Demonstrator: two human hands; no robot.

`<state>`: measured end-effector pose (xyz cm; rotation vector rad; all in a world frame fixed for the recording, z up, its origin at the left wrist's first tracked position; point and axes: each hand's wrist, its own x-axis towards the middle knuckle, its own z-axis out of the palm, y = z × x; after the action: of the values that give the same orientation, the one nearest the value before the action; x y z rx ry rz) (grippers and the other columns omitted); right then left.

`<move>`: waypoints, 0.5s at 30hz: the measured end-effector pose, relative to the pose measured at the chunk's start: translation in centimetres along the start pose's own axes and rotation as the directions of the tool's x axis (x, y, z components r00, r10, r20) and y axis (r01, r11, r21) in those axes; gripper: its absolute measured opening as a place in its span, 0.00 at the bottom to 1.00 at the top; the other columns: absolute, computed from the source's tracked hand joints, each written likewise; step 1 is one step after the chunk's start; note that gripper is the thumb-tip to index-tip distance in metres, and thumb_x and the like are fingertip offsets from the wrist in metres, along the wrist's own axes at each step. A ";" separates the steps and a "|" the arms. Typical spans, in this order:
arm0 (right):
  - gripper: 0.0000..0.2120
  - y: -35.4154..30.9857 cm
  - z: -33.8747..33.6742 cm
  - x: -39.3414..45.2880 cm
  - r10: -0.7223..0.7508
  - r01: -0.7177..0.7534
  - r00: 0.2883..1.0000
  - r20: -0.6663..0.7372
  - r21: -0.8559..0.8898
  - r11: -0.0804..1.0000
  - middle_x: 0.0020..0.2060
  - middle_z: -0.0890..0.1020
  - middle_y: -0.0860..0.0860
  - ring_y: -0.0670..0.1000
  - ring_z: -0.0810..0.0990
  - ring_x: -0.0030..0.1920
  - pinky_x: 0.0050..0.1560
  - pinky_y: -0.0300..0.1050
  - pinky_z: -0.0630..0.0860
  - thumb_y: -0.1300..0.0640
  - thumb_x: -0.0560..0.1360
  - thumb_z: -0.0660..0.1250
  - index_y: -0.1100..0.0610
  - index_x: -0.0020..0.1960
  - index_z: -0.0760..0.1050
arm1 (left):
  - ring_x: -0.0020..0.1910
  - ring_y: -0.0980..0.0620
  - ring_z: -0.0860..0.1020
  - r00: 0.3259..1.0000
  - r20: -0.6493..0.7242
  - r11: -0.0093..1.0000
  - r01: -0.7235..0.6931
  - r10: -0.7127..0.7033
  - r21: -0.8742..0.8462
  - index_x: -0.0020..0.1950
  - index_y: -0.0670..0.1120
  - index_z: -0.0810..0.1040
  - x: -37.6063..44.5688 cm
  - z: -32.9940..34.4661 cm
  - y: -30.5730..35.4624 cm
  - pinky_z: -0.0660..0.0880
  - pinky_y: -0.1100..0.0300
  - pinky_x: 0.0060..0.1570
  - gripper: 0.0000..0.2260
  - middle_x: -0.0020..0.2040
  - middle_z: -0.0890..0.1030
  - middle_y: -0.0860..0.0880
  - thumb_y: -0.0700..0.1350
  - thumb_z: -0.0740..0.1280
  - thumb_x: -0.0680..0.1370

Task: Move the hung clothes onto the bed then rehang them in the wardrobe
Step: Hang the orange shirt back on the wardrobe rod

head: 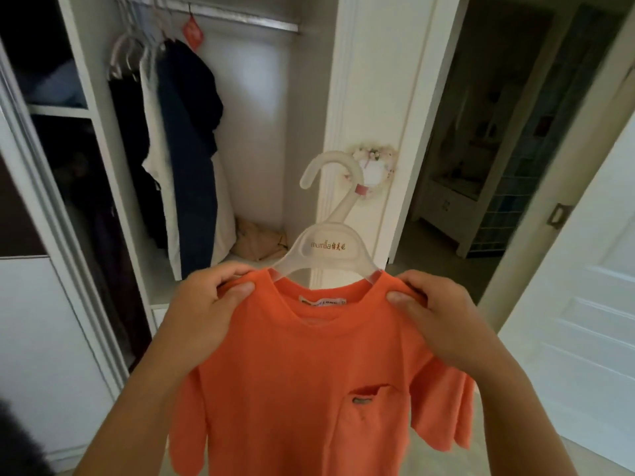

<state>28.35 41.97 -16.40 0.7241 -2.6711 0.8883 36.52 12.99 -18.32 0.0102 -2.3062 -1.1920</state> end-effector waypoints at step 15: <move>0.14 -12.1 4.5 20.9 -0.107 0.115 0.990 0.087 -0.093 0.989 0.33 0.78 0.49 0.46 0.76 0.36 0.39 0.46 0.74 0.45 0.78 0.63 0.53 0.39 0.76 | 0.48 0.64 0.79 0.992 -0.034 0.989 -0.116 0.120 0.095 0.50 0.56 0.83 19.7 -12.8 -9.8 0.69 0.70 0.47 0.11 0.45 0.82 0.64 0.40 0.65 0.79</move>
<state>16.60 22.85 -6.33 0.8942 -2.6928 0.7088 23.33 -7.51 -10.79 -0.0669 -2.2916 -1.0165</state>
